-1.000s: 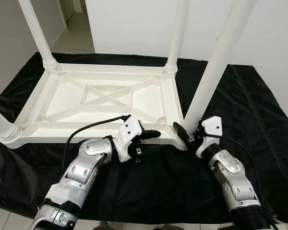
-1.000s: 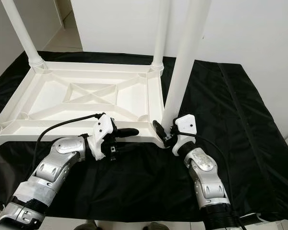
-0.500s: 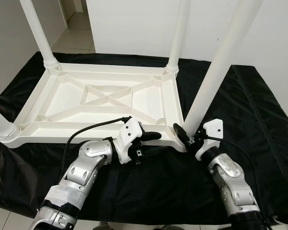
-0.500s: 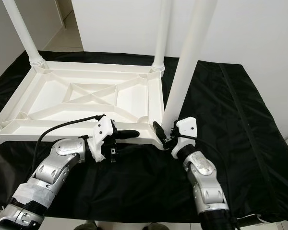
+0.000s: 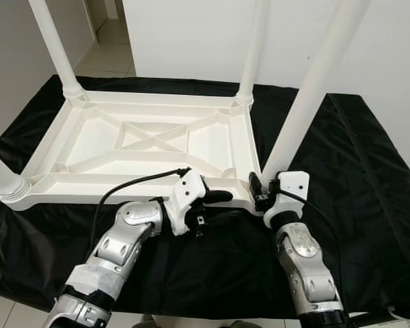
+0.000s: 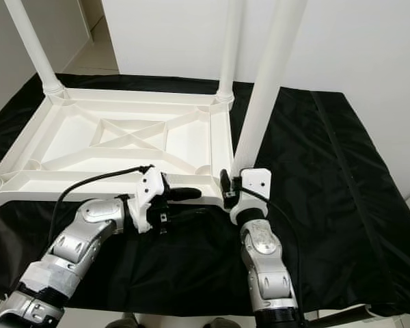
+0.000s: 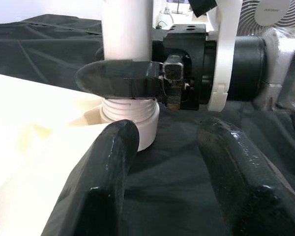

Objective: Building children table

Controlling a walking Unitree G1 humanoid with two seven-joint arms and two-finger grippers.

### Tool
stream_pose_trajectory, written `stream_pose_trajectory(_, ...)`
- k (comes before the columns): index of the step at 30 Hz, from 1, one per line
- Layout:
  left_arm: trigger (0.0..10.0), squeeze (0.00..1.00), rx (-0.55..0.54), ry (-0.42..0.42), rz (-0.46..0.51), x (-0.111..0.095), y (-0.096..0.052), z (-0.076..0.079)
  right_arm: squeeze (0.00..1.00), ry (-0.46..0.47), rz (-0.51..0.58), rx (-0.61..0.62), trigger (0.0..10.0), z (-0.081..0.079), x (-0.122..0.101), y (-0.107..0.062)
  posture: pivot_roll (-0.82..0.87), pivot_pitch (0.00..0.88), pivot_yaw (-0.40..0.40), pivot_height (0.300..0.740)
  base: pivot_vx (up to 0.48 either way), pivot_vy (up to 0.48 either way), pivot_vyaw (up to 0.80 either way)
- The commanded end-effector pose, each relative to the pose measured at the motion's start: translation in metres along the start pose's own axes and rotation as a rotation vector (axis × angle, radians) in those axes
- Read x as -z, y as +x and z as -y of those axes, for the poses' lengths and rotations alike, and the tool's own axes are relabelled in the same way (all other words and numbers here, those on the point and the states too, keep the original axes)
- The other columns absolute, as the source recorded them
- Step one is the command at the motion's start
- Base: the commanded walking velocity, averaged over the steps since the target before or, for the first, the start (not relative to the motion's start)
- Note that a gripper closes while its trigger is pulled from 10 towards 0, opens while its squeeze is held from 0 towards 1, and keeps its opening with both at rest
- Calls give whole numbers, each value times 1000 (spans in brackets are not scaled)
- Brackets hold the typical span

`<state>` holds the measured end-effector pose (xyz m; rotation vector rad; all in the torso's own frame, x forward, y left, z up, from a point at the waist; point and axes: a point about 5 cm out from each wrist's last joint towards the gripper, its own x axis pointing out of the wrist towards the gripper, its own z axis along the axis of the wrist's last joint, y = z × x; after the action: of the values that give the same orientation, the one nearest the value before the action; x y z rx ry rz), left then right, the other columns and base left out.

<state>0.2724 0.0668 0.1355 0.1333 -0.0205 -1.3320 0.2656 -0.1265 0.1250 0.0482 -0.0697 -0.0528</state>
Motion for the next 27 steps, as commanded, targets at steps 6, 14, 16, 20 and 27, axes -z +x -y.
stream_pose_trajectory(6,10000,0,29,3,-7,-1,0,2,0,34,-32,96,10000,-13,6,-7,-27,11,-5,740,0,0,0)
stream_pose_trajectory(14,10000,0,23,0,-3,-1,0,2,1000,114,24,29,10000,-9,-5,-11,-25,12,-12,740,0,0,0)
stream_pose_trajectory(16,10000,0,21,0,-2,-2,-1,2,1000,111,37,8,10000,-6,-7,-13,-28,12,-13,740,0,0,0)
stream_pose_trajectory(20,10000,0,17,-3,-3,-1,-1,1,1000,42,38,-30,10000,6,-7,-18,-33,12,-20,740,0,0,0)
stream_pose_trajectory(27,10000,0,9,0,-1,-1,-1,-1,973,5,19,-163,10000,15,-2,-28,-34,7,-22,740,0,0,0)
